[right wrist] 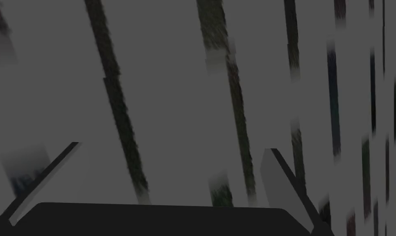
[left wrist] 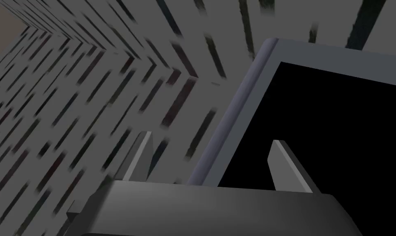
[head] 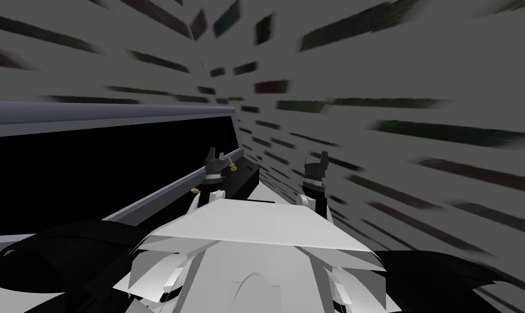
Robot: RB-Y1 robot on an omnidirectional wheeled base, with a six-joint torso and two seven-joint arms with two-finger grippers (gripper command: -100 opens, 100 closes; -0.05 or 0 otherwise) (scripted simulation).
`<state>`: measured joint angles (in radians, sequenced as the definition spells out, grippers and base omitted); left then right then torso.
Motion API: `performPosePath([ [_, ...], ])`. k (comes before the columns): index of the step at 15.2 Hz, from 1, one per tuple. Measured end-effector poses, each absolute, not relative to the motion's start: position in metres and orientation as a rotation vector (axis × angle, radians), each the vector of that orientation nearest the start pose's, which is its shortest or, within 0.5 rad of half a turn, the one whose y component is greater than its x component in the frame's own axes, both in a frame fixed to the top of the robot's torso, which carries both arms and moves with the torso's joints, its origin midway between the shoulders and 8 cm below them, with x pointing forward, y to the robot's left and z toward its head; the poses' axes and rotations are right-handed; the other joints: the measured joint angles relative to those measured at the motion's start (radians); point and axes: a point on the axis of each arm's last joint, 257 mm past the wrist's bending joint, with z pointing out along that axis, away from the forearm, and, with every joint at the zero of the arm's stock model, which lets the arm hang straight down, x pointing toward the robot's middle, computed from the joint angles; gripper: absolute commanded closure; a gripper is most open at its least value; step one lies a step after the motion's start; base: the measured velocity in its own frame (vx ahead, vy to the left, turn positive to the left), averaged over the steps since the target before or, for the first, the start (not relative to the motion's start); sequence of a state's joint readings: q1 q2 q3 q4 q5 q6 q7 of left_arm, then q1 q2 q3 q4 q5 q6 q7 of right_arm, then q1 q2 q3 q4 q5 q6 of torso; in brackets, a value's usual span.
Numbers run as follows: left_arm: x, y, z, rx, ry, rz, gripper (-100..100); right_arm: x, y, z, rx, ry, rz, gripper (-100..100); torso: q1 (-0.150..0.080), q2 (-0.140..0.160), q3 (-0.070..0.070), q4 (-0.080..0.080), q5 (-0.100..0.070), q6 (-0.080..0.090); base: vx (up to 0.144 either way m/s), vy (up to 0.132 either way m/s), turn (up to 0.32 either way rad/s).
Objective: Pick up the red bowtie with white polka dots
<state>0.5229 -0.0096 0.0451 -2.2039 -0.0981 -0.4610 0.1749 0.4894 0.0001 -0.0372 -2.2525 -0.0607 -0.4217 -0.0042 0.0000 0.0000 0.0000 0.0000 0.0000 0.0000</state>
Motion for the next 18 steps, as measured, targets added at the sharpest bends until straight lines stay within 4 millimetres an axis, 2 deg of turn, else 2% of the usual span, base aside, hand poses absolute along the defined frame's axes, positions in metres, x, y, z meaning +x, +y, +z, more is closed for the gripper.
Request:
performPosePath([
  [4, 0.366, 0.297, -0.038, -0.754, 0.784, -1.274, -100, 0.359, -0.302, 0.001, 0.772, 0.634, 1.289, 0, -0.001, 0.000, 0.000, 0.000, 0.000, 0.000, 0.003, -0.017, -0.059],
  [7, 0.374, 0.305, -0.056, -0.737, 0.858, -1.222, -100, 0.359, -0.302, 0.001, 0.772, 0.634, 1.289, 0, -0.001, -0.001, 0.000, 0.000, 0.000, 0.000, 0.010, -0.023, -0.091],
  [11, 0.391, 0.328, -0.089, -0.730, 0.963, -1.112, -100, 0.359, -0.302, 0.001, 0.772, 0.634, 1.289, 0, -0.002, -0.001, -0.001, 0.000, 0.000, 0.000, 0.016, -0.038, -0.115],
  [12, 0.395, 0.339, -0.097, -0.729, 0.988, -1.077, -100, 0.359, -0.302, 0.001, 0.772, 0.633, 1.289, 0, -0.002, -0.002, -0.001, 0.000, 0.000, 0.001, 0.023, -0.038, -0.112],
  [18, 0.406, 0.374, -0.134, -0.758, 1.073, -0.948, -100, 0.359, -0.302, 0.001, 0.772, 0.634, 1.289, 0, -0.001, -0.001, -0.001, 0.000, 0.000, 0.000, 0.017, -0.026, -0.079],
])
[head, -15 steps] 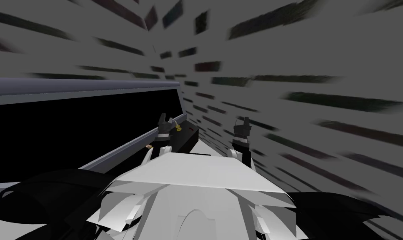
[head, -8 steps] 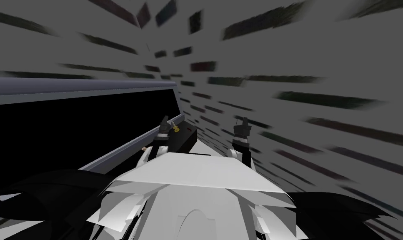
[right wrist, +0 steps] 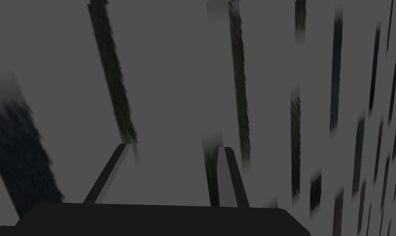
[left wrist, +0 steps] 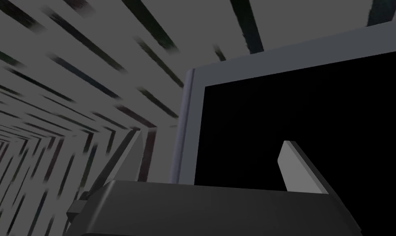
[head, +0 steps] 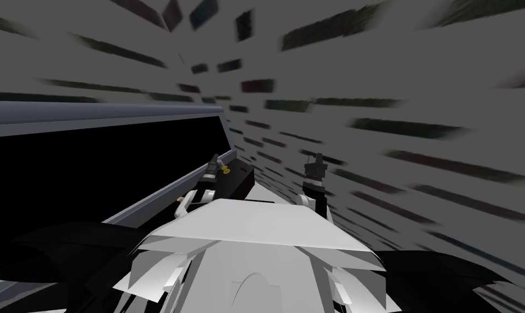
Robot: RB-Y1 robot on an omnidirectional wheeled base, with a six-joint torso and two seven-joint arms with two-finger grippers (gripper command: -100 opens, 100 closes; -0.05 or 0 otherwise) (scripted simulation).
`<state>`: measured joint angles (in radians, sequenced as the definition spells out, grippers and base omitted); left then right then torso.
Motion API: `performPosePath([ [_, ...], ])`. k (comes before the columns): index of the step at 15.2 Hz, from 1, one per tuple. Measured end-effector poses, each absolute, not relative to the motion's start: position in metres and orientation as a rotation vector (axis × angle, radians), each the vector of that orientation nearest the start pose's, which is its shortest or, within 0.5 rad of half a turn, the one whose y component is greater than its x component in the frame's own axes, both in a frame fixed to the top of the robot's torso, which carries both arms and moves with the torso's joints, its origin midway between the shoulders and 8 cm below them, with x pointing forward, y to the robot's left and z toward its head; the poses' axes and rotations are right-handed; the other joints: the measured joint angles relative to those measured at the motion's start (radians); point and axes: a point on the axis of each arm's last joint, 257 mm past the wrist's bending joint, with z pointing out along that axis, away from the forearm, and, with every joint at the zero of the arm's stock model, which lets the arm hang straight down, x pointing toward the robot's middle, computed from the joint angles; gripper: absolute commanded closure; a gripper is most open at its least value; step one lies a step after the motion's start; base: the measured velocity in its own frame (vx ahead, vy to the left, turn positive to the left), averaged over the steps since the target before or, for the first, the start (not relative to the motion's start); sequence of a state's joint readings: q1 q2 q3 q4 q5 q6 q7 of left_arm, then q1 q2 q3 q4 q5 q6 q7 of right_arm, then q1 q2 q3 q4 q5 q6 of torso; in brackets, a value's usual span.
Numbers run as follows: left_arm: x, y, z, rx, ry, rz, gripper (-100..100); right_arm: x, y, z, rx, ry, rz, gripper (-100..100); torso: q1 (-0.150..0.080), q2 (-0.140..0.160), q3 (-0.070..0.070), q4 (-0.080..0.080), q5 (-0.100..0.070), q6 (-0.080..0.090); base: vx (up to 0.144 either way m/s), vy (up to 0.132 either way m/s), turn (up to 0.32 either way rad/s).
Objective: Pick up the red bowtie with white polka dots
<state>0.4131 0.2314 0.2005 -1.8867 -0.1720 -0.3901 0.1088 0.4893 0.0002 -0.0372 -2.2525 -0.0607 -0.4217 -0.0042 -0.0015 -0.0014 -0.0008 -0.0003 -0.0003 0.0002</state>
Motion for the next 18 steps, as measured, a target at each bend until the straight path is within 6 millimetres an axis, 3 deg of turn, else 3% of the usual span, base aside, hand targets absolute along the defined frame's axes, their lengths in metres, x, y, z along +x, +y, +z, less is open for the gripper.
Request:
performPosePath([
  [12, 0.415, 0.460, -0.216, -0.876, 1.193, -0.692, -100, 0.359, -0.302, 0.001, 0.772, 0.634, 1.289, 0, -0.001, -0.001, -0.001, 0.000, 0.000, 0.000, 0.029, -0.026, -0.095],
  [18, 0.416, 0.490, -0.258, -0.957, 1.238, -0.595, -100, 0.359, -0.302, 0.001, 0.772, 0.634, 1.289, 0, 0.000, -0.002, -0.001, 0.000, 0.000, 0.000, 0.036, -0.021, -0.084],
])
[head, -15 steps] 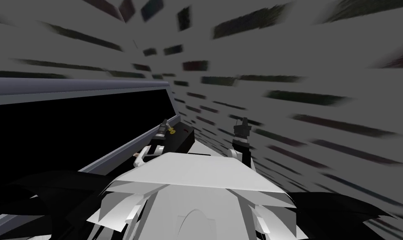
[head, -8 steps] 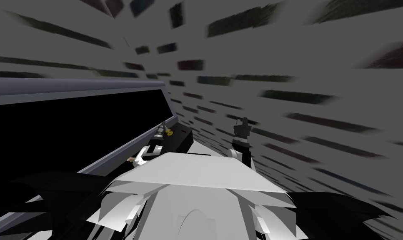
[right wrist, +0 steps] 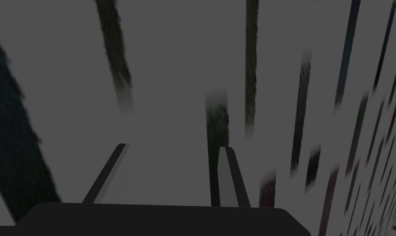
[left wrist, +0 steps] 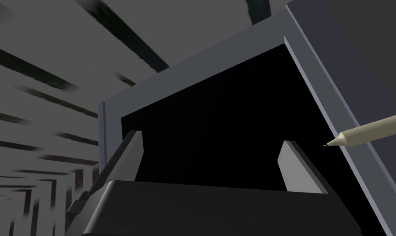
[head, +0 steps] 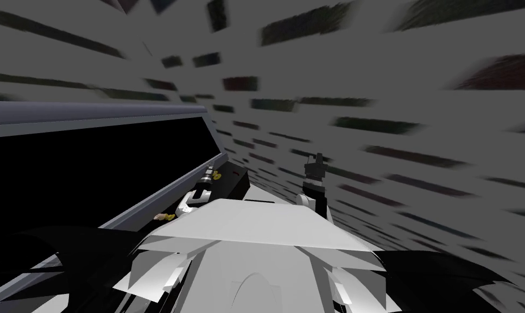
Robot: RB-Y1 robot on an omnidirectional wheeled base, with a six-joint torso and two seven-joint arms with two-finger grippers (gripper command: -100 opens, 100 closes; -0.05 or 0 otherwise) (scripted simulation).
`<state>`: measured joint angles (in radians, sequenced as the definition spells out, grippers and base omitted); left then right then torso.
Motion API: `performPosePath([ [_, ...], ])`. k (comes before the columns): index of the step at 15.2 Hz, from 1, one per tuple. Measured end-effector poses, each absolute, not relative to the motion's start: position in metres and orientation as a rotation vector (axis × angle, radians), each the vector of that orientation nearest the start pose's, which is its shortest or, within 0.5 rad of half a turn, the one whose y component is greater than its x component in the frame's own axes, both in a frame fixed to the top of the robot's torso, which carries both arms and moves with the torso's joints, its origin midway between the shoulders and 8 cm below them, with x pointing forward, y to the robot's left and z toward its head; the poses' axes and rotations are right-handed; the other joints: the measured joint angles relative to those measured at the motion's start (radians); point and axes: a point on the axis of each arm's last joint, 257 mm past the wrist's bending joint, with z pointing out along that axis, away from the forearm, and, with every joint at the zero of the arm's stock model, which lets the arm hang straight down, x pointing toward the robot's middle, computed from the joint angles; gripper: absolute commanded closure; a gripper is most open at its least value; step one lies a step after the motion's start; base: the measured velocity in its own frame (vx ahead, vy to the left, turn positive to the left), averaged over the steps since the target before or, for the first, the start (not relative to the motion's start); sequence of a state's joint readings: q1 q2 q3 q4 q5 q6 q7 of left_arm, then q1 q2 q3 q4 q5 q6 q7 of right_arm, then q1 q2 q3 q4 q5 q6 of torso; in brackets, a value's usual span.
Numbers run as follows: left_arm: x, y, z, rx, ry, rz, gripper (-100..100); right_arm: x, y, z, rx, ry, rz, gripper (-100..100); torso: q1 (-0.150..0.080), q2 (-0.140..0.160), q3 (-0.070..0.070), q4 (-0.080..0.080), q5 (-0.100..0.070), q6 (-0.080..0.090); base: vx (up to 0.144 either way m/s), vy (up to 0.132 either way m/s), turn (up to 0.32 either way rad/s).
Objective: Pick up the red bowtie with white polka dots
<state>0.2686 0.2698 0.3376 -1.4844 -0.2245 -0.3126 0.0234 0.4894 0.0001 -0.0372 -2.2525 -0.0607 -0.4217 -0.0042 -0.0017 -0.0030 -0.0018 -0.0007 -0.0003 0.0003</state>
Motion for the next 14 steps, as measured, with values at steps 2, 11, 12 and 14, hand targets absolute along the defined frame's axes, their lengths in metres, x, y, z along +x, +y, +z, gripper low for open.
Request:
performPosePath([
  [2, 0.415, 0.502, -0.273, -0.989, 1.254, -0.561, -100, 0.359, -0.302, 0.001, 0.772, 0.634, 1.289, 0, 0.000, 0.000, 0.000, 0.000, 0.000, 0.000, 0.049, -0.022, -0.095],
  [11, 0.407, 0.529, -0.341, -1.134, 1.320, -0.458, -100, 0.359, -0.302, 0.001, 0.772, 0.634, 1.289, 0, 0.000, -0.001, -0.001, 0.000, 0.000, 0.000, 0.043, -0.014, -0.075],
  [12, 0.405, 0.529, -0.346, -1.146, 1.326, -0.452, -100, 0.359, -0.302, 0.001, 0.772, 0.634, 1.289, 0, 0.000, 0.000, 0.000, 0.000, 0.000, 0.000, 0.035, -0.010, -0.054],
  [14, 0.403, 0.530, -0.361, -1.174, 1.340, -0.437, -100, 0.359, -0.302, 0.001, 0.772, 0.634, 1.289, 0, 0.000, 0.000, 0.000, 0.000, 0.000, 0.000, 0.048, -0.010, -0.081],
])
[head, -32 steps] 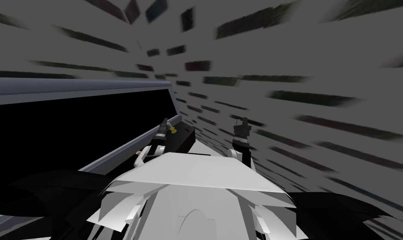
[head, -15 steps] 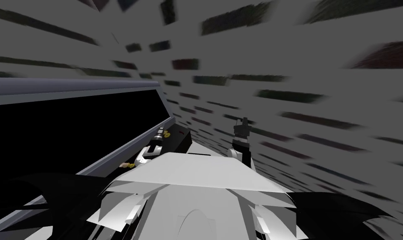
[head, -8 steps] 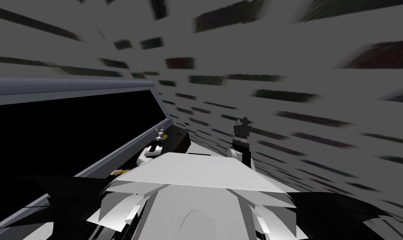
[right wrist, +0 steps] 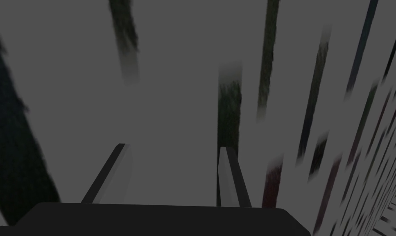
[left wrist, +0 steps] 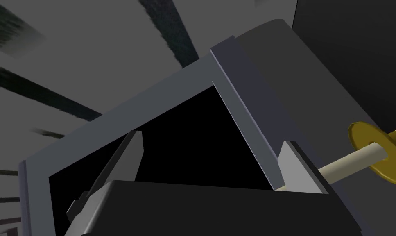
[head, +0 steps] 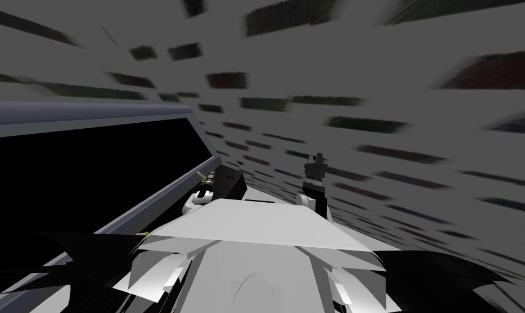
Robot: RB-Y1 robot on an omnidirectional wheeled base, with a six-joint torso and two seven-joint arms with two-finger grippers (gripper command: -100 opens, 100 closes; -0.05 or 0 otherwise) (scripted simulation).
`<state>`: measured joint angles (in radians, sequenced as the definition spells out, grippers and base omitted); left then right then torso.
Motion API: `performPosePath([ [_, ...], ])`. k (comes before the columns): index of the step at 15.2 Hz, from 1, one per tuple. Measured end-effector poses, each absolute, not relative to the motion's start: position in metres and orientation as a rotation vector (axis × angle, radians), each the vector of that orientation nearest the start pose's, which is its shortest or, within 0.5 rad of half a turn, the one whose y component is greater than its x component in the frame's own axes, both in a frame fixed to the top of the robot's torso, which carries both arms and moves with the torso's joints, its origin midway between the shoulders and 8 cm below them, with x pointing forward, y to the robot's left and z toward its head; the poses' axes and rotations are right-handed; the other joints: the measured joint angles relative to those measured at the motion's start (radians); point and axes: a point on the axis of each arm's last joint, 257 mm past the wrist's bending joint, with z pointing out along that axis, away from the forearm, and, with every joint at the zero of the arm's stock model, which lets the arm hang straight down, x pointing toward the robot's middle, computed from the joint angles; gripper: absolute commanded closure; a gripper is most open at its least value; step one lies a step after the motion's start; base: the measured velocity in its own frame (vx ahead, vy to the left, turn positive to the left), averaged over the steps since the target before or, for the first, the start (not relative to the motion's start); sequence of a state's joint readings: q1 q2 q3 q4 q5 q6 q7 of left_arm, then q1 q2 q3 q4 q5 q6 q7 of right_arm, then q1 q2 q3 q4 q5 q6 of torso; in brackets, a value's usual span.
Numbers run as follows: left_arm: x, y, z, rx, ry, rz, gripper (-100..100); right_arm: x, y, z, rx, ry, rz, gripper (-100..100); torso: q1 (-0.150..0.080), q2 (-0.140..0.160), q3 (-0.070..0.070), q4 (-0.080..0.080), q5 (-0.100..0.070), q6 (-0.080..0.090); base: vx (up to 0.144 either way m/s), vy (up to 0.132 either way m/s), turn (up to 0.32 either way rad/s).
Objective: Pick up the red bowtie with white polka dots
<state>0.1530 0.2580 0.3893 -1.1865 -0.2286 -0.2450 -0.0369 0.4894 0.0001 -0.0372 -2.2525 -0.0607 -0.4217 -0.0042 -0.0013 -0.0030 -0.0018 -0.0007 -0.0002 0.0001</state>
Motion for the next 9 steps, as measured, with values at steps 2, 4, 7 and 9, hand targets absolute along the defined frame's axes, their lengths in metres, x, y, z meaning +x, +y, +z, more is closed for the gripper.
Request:
performPosePath([
  [2, 0.402, 0.531, -0.376, -1.204, 1.356, -0.423, -100, 0.359, -0.302, 0.001, 0.772, 0.634, 1.289, 0, 0.000, -0.001, 0.000, 0.000, 0.000, 0.000, 0.057, -0.011, -0.078],
  [4, 0.400, 0.530, -0.390, -1.236, 1.375, -0.409, -100, 0.359, -0.302, 0.001, 0.772, 0.634, 1.289, 0, 0.000, -0.001, -0.001, 0.000, 0.000, 0.000, 0.046, -0.008, -0.047],
  [7, 0.399, 0.528, -0.406, -1.270, 1.396, -0.396, -100, 0.359, -0.302, 0.001, 0.772, 0.634, 1.289, 0, 0.000, 0.000, 0.000, 0.000, 0.000, 0.000, 0.032, -0.002, -0.044],
  [9, 0.398, 0.527, -0.415, -1.289, 1.408, -0.389, -100, 0.359, -0.302, 0.001, 0.772, 0.634, 1.289, 0, 0.000, 0.001, 0.000, 0.000, 0.000, 0.000, 0.035, -0.006, -0.060],
])
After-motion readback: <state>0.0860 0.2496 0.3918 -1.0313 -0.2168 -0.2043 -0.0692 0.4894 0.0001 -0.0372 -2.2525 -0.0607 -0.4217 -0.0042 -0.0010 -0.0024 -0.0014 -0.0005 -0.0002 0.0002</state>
